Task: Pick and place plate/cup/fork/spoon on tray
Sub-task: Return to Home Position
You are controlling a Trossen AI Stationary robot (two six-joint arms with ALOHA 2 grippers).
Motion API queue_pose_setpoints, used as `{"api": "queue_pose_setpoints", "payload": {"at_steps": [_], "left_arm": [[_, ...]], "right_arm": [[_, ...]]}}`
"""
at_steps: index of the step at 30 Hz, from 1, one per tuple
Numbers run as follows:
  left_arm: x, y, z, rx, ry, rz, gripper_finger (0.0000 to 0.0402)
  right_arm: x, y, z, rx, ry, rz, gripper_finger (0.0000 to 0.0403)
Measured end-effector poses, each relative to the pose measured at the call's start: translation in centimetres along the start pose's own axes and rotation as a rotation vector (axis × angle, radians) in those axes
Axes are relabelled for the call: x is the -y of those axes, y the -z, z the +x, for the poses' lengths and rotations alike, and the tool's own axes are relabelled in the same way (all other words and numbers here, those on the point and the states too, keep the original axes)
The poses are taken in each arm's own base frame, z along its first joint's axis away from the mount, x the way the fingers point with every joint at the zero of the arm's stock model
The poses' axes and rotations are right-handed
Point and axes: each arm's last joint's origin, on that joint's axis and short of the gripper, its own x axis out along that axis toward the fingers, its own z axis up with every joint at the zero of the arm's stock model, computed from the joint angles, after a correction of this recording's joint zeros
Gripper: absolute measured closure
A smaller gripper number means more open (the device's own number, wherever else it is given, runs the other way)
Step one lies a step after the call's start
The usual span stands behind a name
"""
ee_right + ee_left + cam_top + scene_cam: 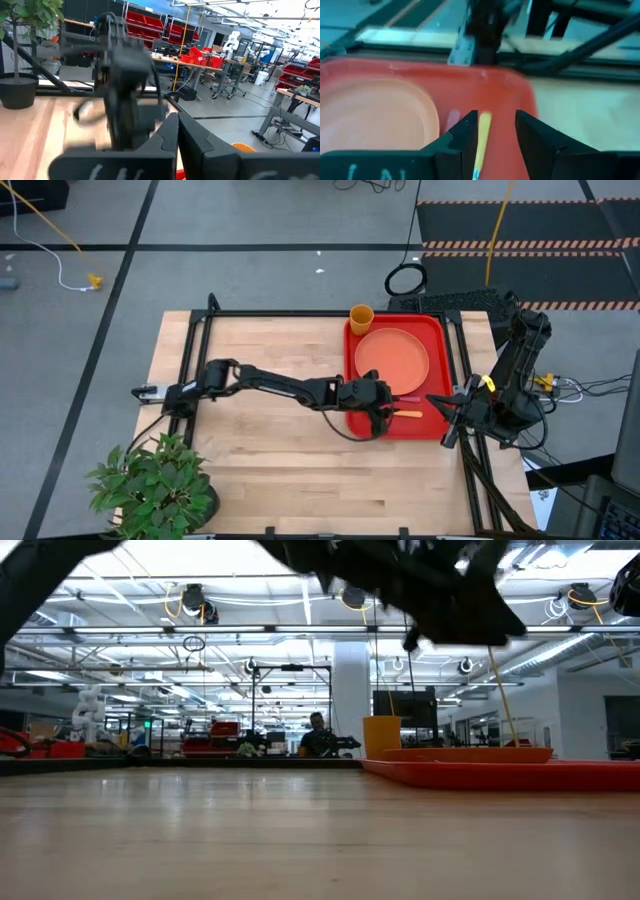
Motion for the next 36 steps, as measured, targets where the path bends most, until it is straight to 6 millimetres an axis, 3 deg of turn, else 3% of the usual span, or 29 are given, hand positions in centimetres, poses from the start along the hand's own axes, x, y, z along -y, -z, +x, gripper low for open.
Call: {"api": "queue_pose_setpoints", "payload": {"at_steps": [6, 12, 16, 26, 36], "left_arm": [[1.7, -5.3, -5.8, 0.023, -0.017, 0.08, 0.0276], [4.4, -6.5, -12.0, 0.056, -0.068, 0.177, 0.0349], [4.3, -5.4, -15.5, 0.061, -0.117, 0.182, 0.0394], [1.2, -0.1, -21.8, 0.135, -0.17, 0.079, 0.0397], [-1.0, 4.5, -25.0, 0.095, -0.242, 0.0, 0.0398]], "right_arm": [[-0.5, 0.4, -0.2, 0.02, -0.044, 0.043, 0.0403], [-1.0, 0.4, -0.7, 0.091, -0.209, 0.062, 0.0403], [-1.1, 0.3, -0.6, 0.157, -0.321, 0.061, 0.0403], [-0.2, 2.0, 1.9, 0.223, -0.444, 0.021, 0.0403], [1.3, 4.0, 5.2, 0.135, -0.55, 0.027, 0.0403]]}}
